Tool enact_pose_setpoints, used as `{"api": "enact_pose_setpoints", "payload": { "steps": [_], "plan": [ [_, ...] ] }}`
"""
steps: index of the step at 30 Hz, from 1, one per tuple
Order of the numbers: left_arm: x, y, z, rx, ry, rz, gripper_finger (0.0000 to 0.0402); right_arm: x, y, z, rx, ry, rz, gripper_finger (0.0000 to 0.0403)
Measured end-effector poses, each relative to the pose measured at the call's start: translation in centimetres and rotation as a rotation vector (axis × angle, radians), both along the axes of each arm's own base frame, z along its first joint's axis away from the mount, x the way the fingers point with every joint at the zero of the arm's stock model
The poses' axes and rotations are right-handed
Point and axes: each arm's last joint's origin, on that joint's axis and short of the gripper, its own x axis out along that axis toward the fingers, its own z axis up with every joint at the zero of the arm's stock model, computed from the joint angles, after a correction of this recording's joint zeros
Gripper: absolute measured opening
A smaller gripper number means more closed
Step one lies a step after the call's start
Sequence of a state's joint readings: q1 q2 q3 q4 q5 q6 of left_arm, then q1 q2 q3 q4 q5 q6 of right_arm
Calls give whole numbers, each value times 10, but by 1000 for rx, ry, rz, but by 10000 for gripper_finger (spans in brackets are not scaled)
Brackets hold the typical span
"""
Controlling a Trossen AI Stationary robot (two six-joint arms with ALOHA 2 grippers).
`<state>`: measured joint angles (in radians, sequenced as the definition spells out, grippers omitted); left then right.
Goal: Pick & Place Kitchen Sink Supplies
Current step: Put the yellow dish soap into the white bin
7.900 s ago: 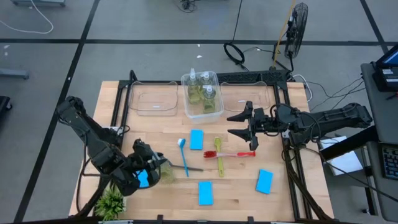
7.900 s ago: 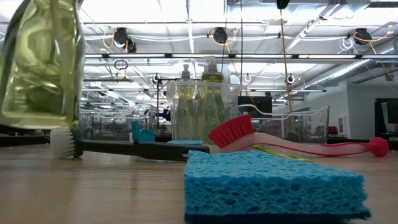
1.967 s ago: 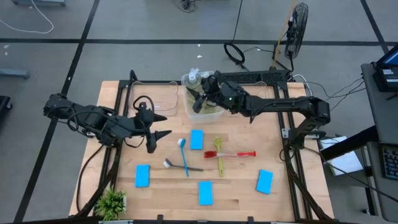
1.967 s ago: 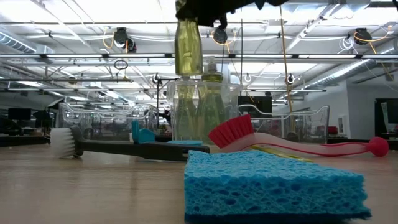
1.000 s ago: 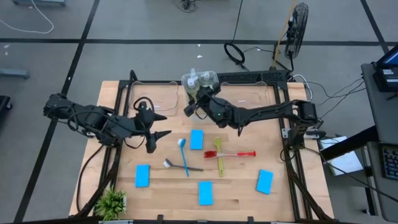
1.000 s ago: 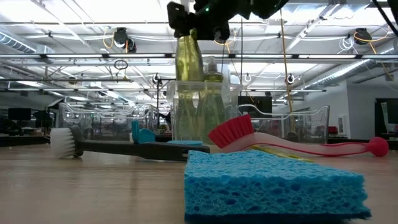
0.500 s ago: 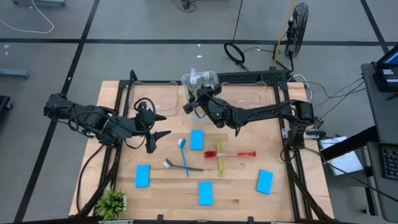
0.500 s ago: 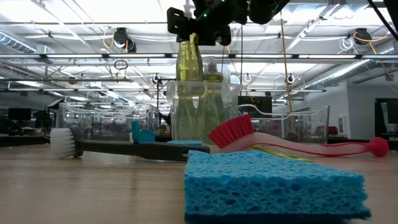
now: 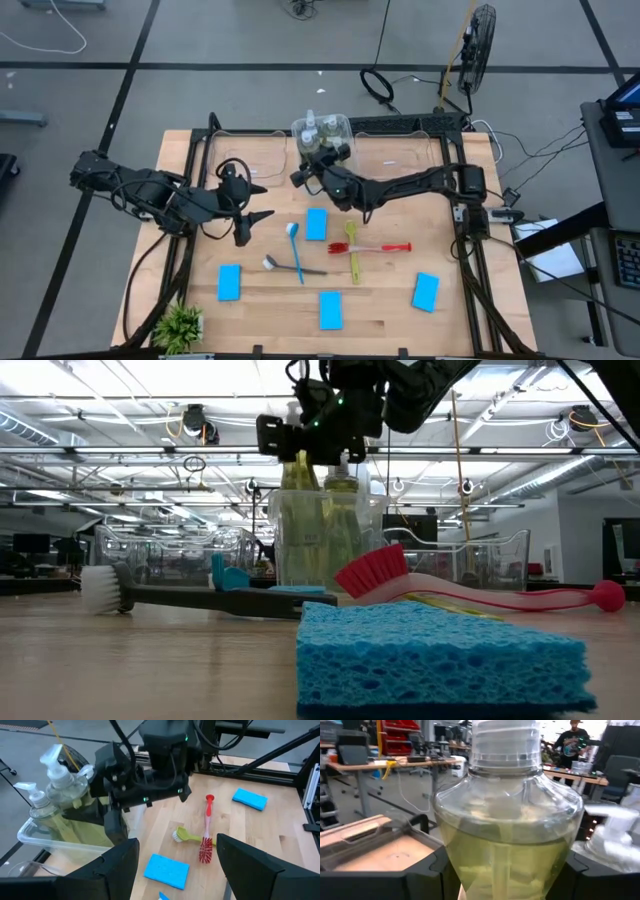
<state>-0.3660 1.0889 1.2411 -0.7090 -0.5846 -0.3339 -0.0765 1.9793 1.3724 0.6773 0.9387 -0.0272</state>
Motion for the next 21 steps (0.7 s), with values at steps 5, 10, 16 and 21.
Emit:
{"api": "enact_pose_setpoints", "payload": {
  "steps": [5,10,16,21],
  "plan": [
    [0,0,-1,16,11,-6,269,1,0,-3,9,2,-3,194],
    [0,3,-1,22,21,6,269,0,0,-4,15,11,-1,200],
    [0,4,-2,27,29,1,269,0,0,-11,72,19,-4,215],
    [0,4,-2,35,32,-4,269,0,0,-12,74,21,-4,216]
  ]
}}
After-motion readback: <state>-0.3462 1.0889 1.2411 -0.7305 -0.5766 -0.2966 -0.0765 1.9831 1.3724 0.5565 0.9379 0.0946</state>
